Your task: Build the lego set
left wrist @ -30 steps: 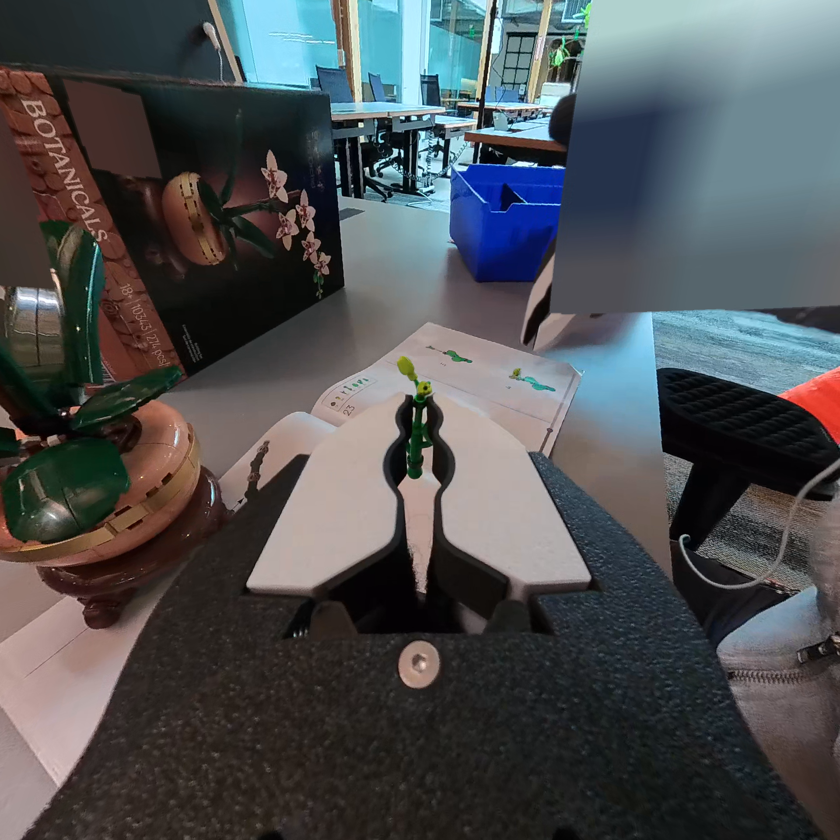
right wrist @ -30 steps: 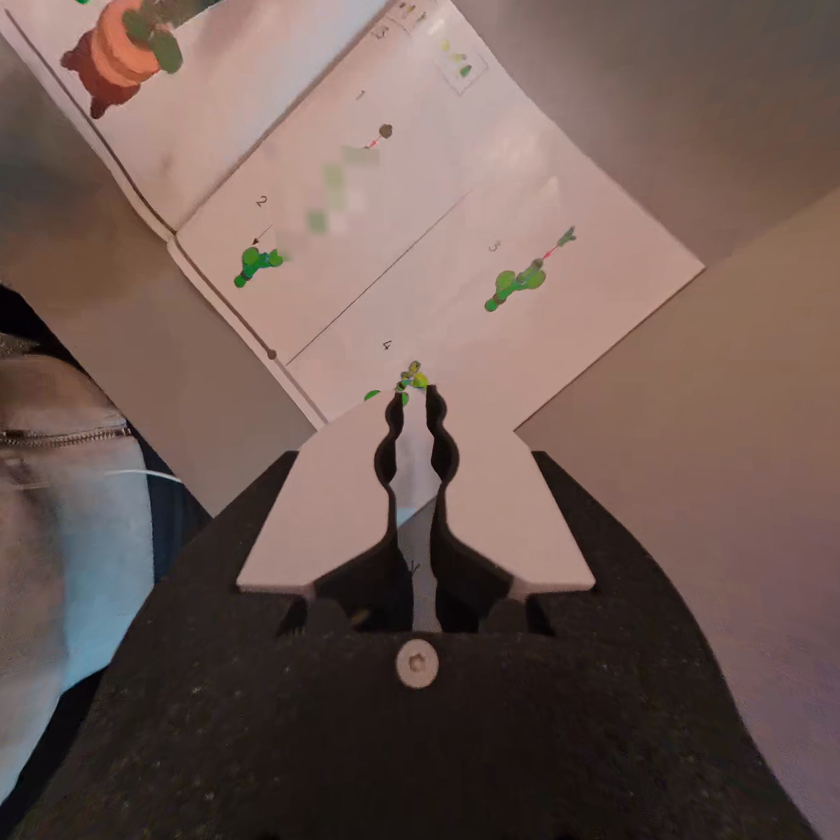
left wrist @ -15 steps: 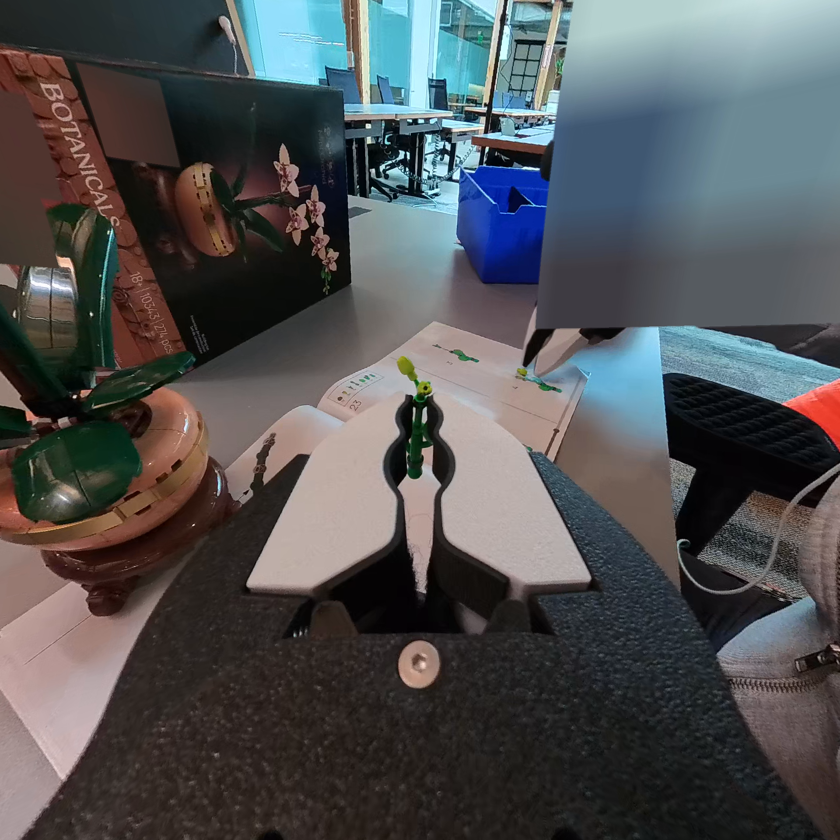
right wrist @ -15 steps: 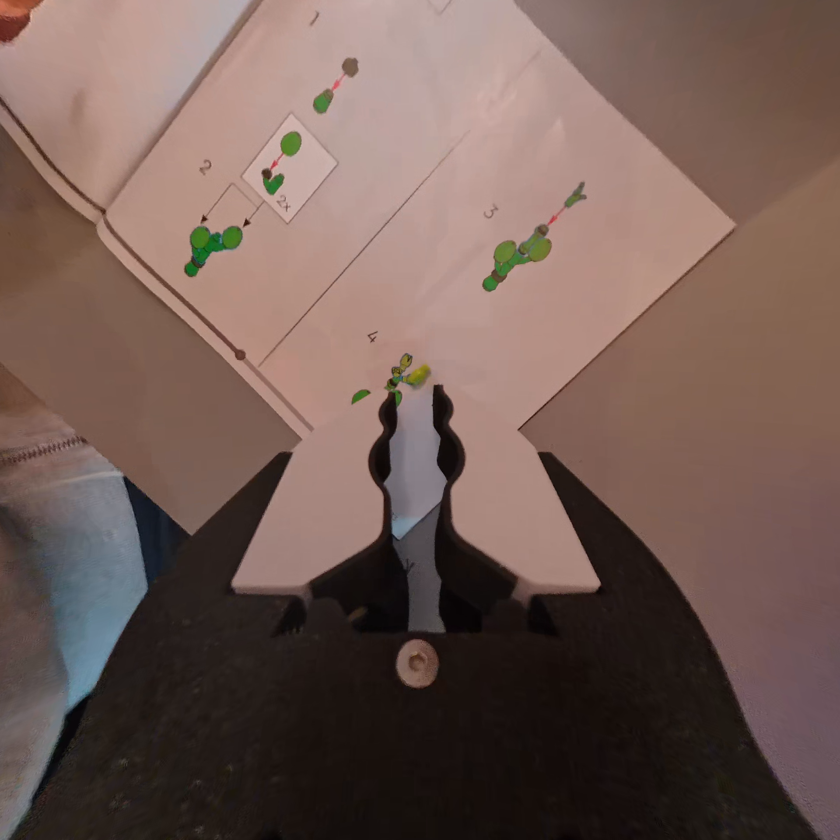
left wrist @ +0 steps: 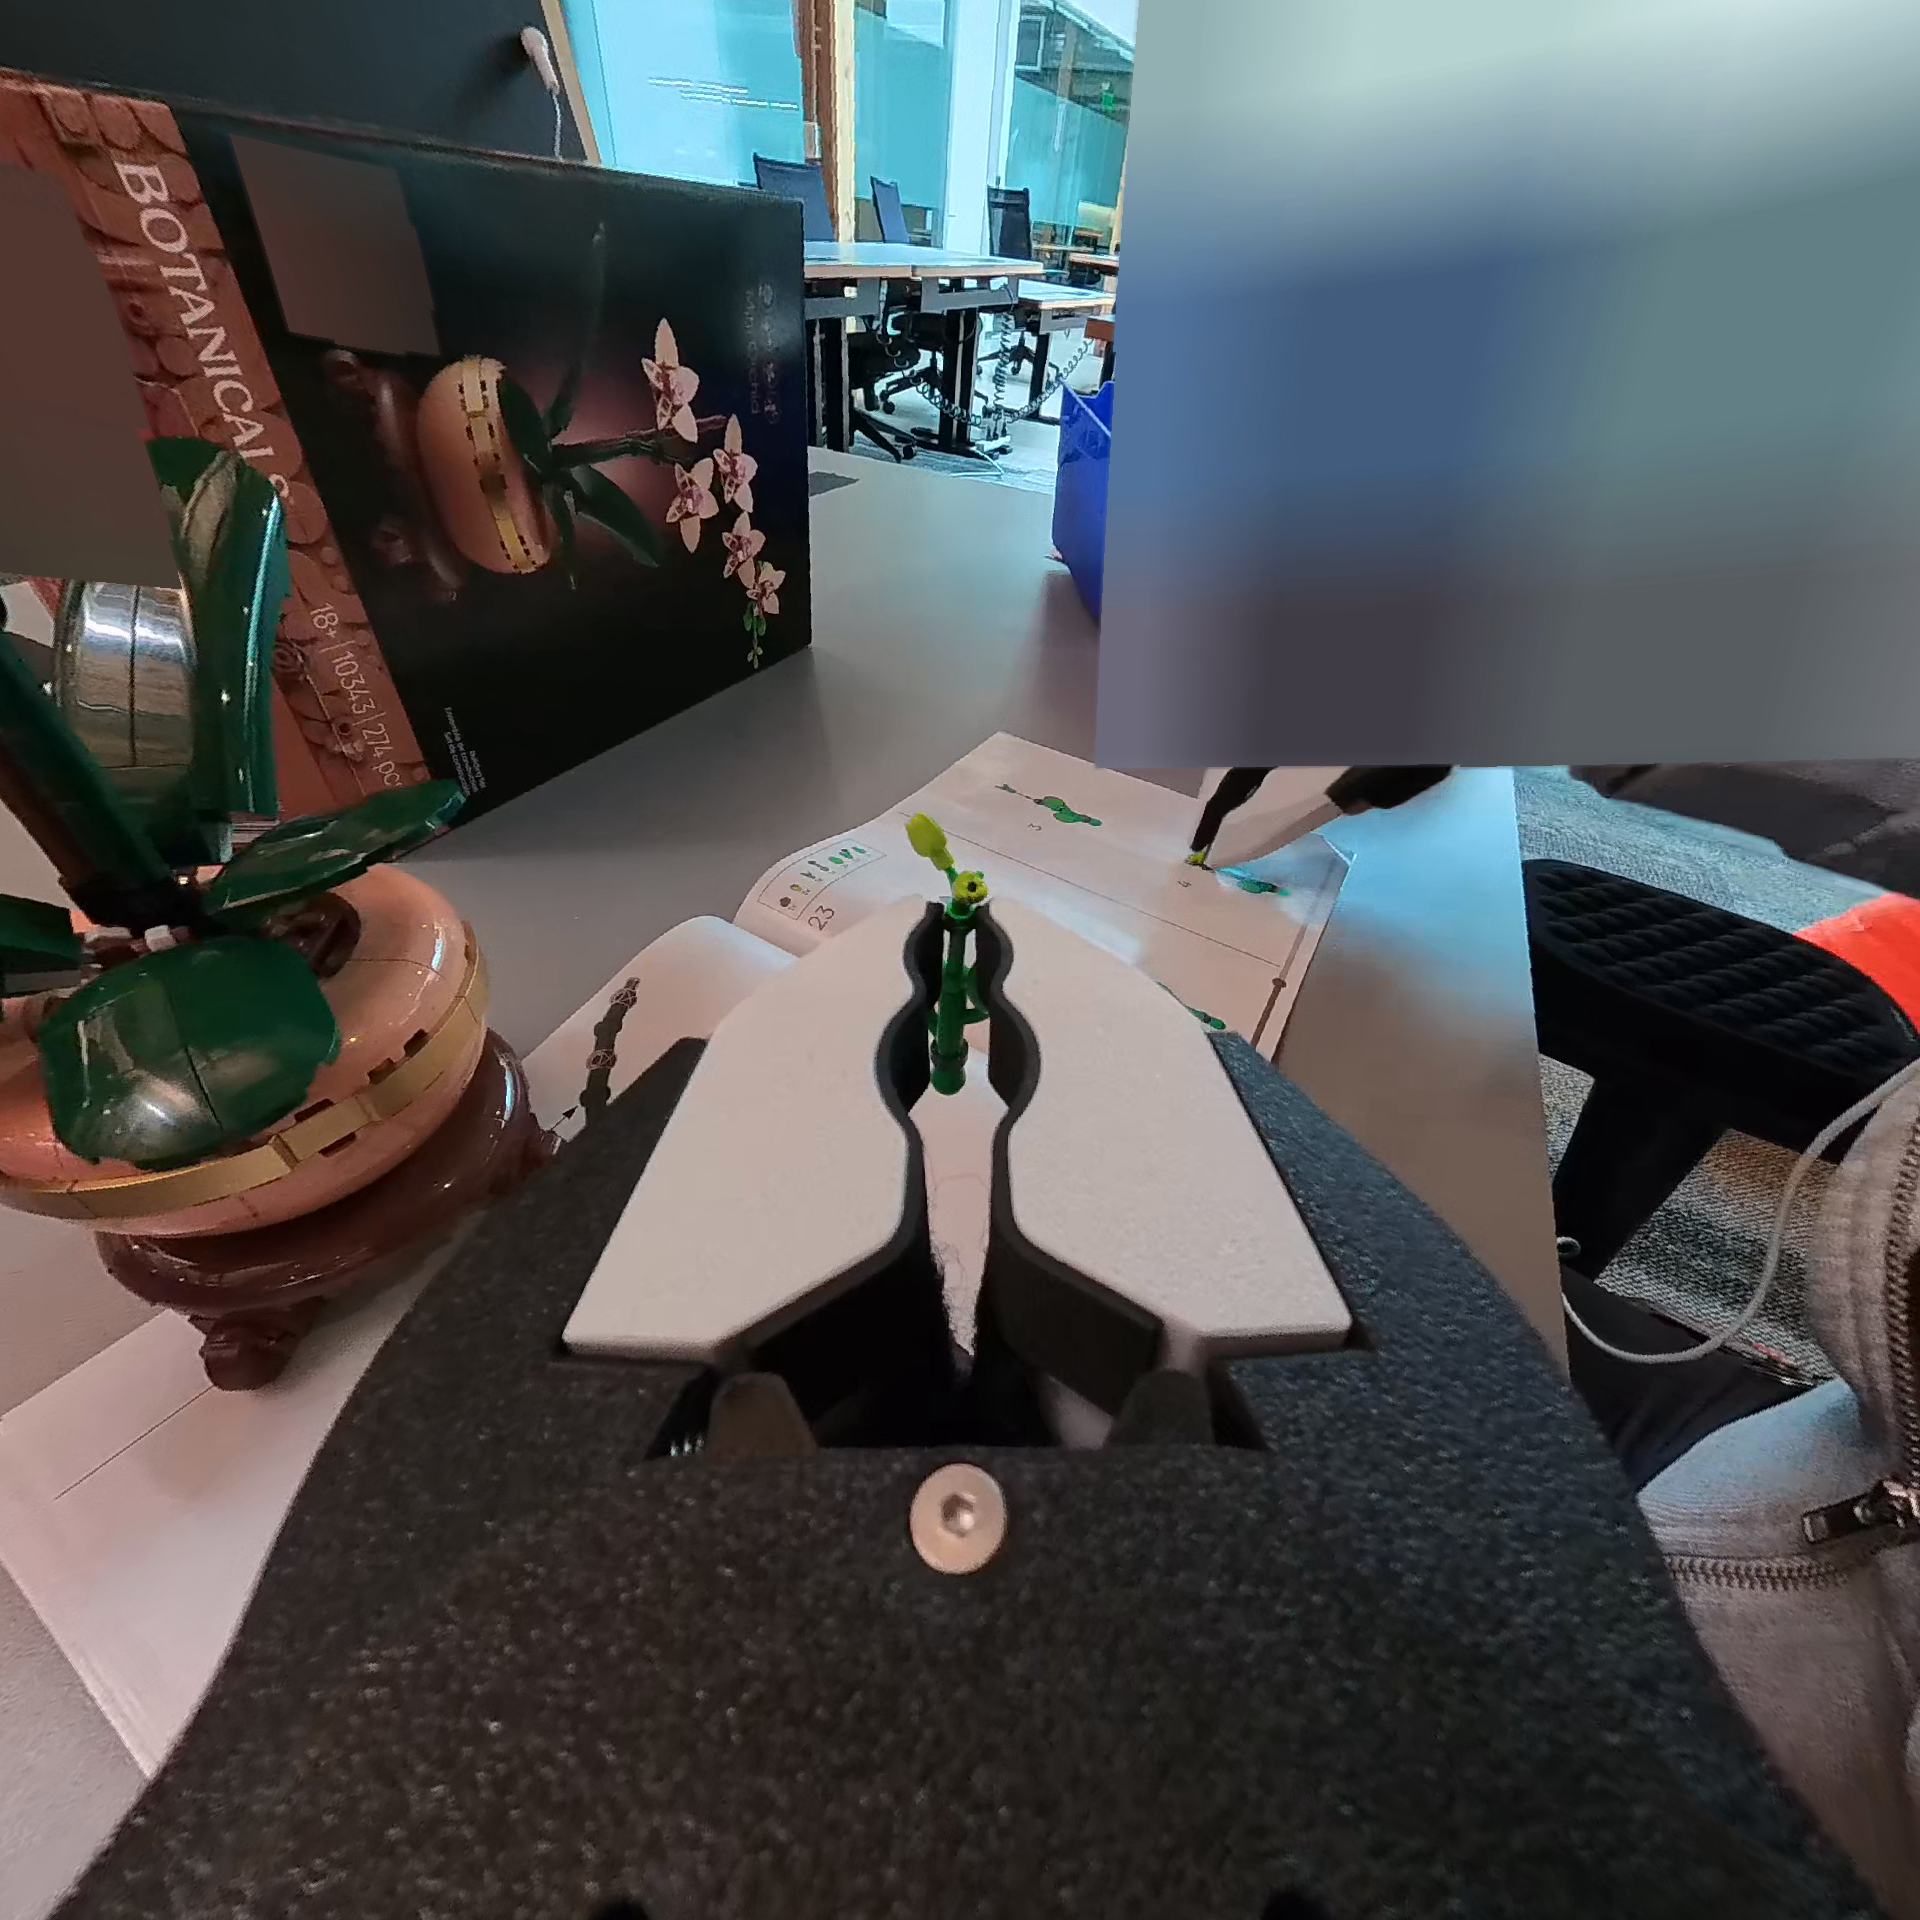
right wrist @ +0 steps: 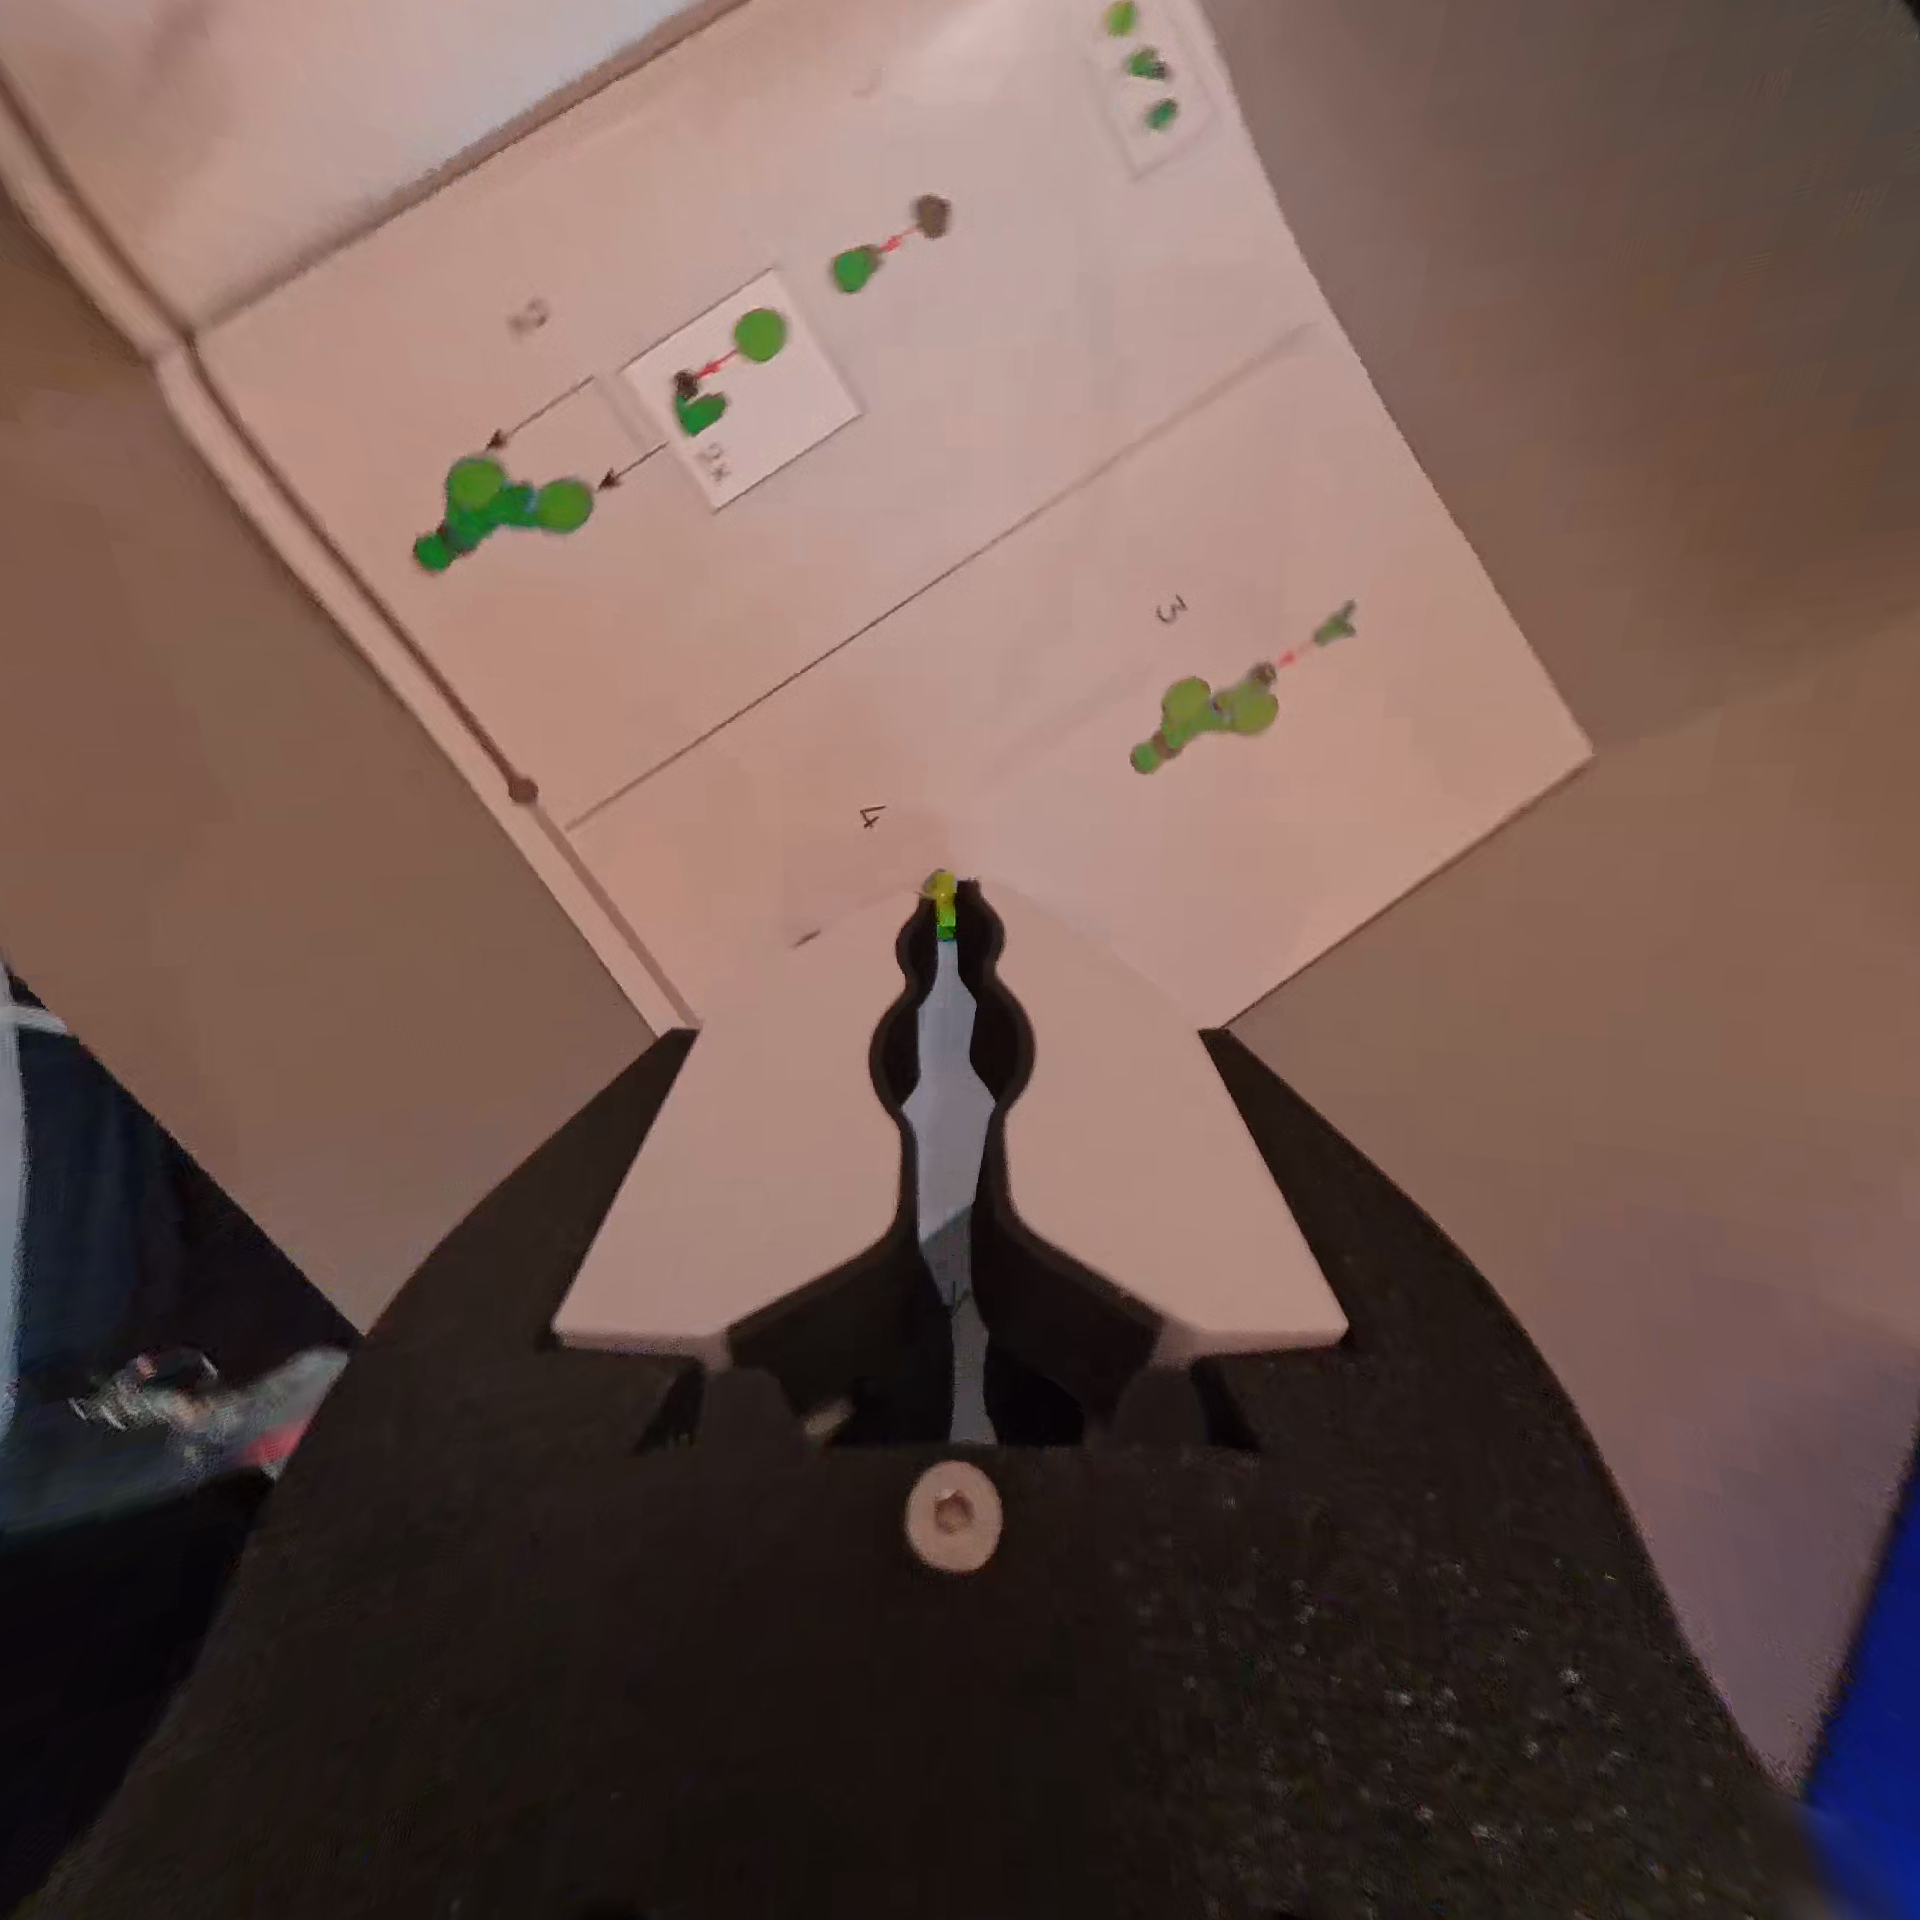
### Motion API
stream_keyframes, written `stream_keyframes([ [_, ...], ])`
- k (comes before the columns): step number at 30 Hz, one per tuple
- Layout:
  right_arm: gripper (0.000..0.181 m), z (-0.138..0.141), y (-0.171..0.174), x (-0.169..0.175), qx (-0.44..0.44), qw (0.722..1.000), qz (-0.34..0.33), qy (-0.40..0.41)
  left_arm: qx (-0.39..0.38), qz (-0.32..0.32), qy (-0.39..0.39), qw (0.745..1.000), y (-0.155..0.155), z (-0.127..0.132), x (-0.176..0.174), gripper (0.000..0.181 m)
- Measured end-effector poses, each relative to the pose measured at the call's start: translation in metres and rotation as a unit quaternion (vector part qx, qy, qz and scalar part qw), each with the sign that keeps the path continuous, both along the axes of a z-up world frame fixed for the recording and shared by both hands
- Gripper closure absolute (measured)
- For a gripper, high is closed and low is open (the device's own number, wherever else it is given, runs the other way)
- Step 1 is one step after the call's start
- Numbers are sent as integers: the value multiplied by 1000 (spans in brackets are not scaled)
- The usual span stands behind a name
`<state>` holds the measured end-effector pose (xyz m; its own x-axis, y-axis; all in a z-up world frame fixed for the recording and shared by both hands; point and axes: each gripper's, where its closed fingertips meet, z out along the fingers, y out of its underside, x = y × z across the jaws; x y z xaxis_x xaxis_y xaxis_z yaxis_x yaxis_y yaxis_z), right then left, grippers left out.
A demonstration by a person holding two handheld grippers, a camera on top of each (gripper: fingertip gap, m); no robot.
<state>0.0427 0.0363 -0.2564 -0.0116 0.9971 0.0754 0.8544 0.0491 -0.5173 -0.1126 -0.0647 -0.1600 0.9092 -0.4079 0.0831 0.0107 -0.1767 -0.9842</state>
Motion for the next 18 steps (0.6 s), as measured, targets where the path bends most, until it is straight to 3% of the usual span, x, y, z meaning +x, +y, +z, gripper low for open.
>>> stream_keyframes([
  [4, 178, 1, 12, 0, 37, 993, 108, -34, -1, -8, 8, 1000, -1, 0, 4, 176],
  [10, 178, 21, 0, -15, 104, 960, 261, -12, -52, -58, 59, 995, -3, -19, 27, 176],
  [13, 178, 42, -20, -35, 154, 927, 339, 41, -142, -140, 34, 979, -17, -37, 48, 177],
  [15, 178, 58, -45, -52, 174, 896, 399, 84, -219, -212, -18, 952, -34, -46, 62, 176],
  [18, 178, 73, -85, -74, 208, 841, 483, 126, -261, -262, -51, 928, -47, -51, 67, 177],
])
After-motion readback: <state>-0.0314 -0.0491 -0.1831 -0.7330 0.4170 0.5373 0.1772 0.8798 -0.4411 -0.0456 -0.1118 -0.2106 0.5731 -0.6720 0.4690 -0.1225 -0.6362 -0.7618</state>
